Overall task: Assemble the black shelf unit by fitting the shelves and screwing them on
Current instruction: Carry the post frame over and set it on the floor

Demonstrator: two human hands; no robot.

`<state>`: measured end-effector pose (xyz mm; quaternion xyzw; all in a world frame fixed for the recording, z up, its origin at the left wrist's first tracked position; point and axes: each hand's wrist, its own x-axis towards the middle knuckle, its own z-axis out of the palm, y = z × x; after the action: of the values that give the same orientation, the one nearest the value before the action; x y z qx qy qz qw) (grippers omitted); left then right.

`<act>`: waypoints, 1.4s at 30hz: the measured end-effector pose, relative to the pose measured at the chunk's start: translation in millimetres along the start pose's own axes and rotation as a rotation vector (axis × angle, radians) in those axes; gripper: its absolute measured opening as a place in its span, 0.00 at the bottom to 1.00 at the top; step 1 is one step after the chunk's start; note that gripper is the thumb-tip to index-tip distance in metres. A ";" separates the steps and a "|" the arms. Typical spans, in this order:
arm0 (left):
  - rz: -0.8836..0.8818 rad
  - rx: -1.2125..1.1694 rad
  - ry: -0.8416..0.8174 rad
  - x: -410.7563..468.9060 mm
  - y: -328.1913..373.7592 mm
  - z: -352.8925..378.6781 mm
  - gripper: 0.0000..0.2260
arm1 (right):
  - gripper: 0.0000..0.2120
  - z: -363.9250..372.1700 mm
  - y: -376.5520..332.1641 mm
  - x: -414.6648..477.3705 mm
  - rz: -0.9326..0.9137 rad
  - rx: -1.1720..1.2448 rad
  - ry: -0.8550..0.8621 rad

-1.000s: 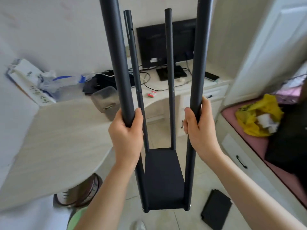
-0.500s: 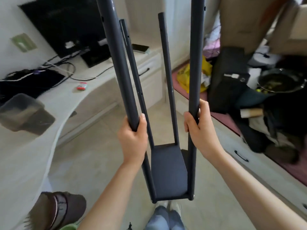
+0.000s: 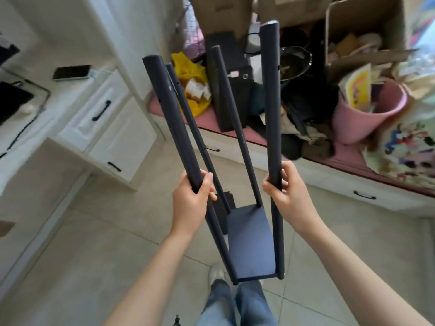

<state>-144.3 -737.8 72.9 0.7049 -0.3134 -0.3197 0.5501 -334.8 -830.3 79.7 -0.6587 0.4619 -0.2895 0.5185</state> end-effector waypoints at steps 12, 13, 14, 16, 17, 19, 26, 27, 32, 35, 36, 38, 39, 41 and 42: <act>-0.133 0.048 -0.377 -4.6 -13.2 151.7 0.03 | 0.21 -146.3 102.1 -12.3 0.219 -0.090 0.080; -0.147 0.060 -0.390 -5.4 -15.1 162.1 0.03 | 0.21 -157.6 111.7 -13.3 0.241 -0.094 0.067; -0.162 0.076 -0.404 -6.8 -17.5 174.1 0.03 | 0.20 -169.6 122.0 -14.5 0.262 -0.096 0.056; -0.182 0.101 -0.423 -10.6 -23.1 193.9 0.03 | 0.17 -188.5 139.4 -16.6 0.291 -0.092 0.038; -0.190 0.106 -0.426 -12.8 -27.2 203.3 0.03 | 0.16 -196.0 147.3 -16.6 0.301 -0.089 0.034; -0.199 0.124 -0.418 -17.2 -36.8 220.8 0.03 | 0.14 -207.5 159.1 -15.3 0.298 -0.080 0.044; -0.231 0.248 -0.449 -21.8 -82.9 264.7 0.03 | 0.12 -227.9 198.8 1.0 0.256 -0.050 0.111; -0.227 0.264 -0.440 -19.4 -89.3 270.1 0.04 | 0.12 -228.7 205.9 2.2 0.263 -0.047 0.115; -0.207 0.338 -0.426 2.9 -123.3 291.3 0.04 | 0.16 -226.1 241.7 14.6 0.307 -0.078 0.130; -0.197 0.380 -0.442 17.5 -149.7 300.7 0.06 | 0.16 -221.3 267.8 25.1 0.357 -0.066 0.139; -0.197 0.391 -0.444 23.8 -159.4 304.1 0.07 | 0.16 -220.2 277.7 29.7 0.373 -0.060 0.149; -0.213 0.404 -0.445 34.0 -180.6 311.0 0.09 | 0.17 -216.8 299.1 37.9 0.403 -0.053 0.154; -0.225 0.413 -0.445 36.7 -189.5 314.1 0.10 | 0.18 -214.8 308.2 40.4 0.417 -0.050 0.150; -0.244 0.436 -0.448 39.1 -208.6 322.0 0.10 | 0.18 -209.8 329.5 43.4 0.448 -0.046 0.151; -0.251 0.443 -0.446 39.7 -219.0 327.3 0.10 | 0.18 -207.6 340.8 44.6 0.466 -0.045 0.162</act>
<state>-361.2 -914.1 -207.3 0.7532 -0.3985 -0.4555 0.2576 -600.4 -969.2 -187.5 -0.5202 0.6479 -0.2038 0.5178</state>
